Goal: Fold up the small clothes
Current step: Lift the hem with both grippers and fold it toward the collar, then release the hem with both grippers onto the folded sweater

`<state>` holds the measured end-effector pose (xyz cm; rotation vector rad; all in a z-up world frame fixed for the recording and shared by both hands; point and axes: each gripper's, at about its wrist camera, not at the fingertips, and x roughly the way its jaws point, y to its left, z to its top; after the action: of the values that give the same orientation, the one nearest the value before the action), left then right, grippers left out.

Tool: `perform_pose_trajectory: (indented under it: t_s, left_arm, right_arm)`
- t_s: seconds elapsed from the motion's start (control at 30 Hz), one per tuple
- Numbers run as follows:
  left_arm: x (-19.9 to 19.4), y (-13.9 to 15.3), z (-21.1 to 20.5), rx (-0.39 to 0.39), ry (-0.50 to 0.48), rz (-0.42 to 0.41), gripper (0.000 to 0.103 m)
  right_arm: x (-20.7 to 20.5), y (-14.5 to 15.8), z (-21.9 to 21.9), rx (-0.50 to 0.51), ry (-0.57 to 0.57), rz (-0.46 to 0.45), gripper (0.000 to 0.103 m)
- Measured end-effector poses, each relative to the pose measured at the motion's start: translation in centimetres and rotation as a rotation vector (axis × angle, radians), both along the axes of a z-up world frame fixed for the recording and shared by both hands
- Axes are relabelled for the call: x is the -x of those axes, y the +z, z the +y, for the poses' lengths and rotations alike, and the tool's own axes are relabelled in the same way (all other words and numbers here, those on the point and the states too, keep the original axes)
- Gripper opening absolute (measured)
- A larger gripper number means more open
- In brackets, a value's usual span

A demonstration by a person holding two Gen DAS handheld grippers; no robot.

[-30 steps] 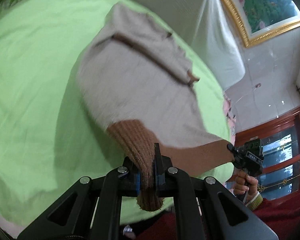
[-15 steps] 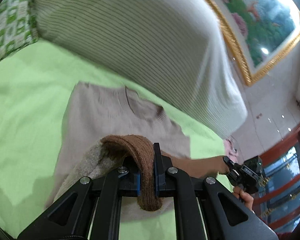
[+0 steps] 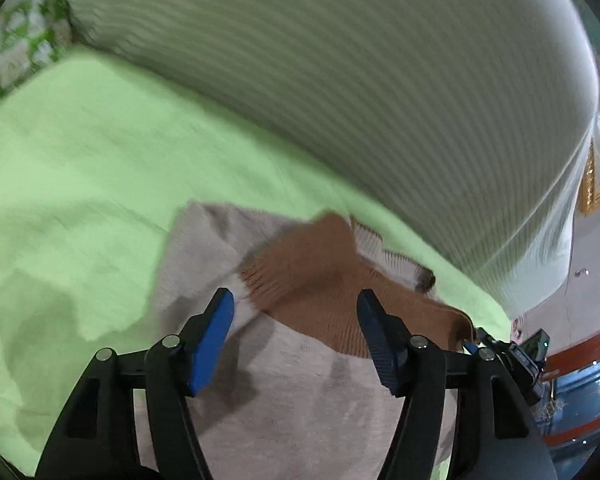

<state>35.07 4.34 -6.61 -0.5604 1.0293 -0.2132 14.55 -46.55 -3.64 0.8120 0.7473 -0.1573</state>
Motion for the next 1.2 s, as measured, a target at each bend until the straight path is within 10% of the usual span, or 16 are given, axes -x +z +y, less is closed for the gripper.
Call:
perform_pose_trajectory:
  t_s: [0.43,0.87,0.93,1.03,1.2]
  left_arm:
    - [13.4,-1.2,3.2,-0.2,0.014,0.052,0.079]
    - [18.5,-5.8,4.6,-0.109,0.068,0.144,0.077]
    - [18.2,-5.9,4.2,-0.127,0.052,0.144,0.063]
    - [17.5,-6.0,2.9,-0.2,0.015,0.151,0.015]
    - [18.1,-2.8,2.7,-0.249,-0.031,0.067,0.011]
  right_arm:
    - [10.4,0.9,4.4,0.163,0.049,0.01,0.06]
    - [17.3,-4.2,8.3,0.175,0.054,0.137,0.06]
    - [16.8,-4.2,9.0,0.204,0.087,0.136,0.059]
    - [15.8,-4.2,9.8,0.241,0.145,0.161,0.01]
    - [16.9,-1.1,8.6,0.249,0.144,0.09,0.009]
